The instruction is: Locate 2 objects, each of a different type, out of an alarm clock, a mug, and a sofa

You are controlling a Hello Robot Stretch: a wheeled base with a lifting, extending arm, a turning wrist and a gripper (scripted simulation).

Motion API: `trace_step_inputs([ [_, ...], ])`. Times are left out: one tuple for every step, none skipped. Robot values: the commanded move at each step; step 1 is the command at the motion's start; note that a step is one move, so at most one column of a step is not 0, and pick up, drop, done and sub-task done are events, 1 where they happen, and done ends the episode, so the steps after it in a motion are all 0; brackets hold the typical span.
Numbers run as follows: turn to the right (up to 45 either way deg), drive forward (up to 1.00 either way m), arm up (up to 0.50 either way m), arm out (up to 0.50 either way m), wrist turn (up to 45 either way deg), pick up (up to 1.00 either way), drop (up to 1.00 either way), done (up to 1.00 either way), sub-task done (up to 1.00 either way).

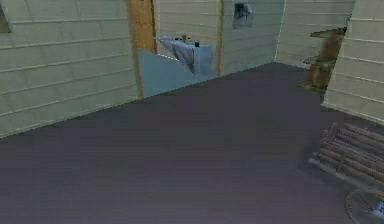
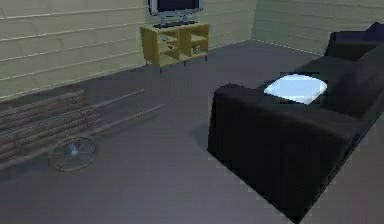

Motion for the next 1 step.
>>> trace_step_inputs([
  [0.0, 1.0, 0.0, 0.0, 0.0, 0.0, 0.0, 0.0, 0.0],
])
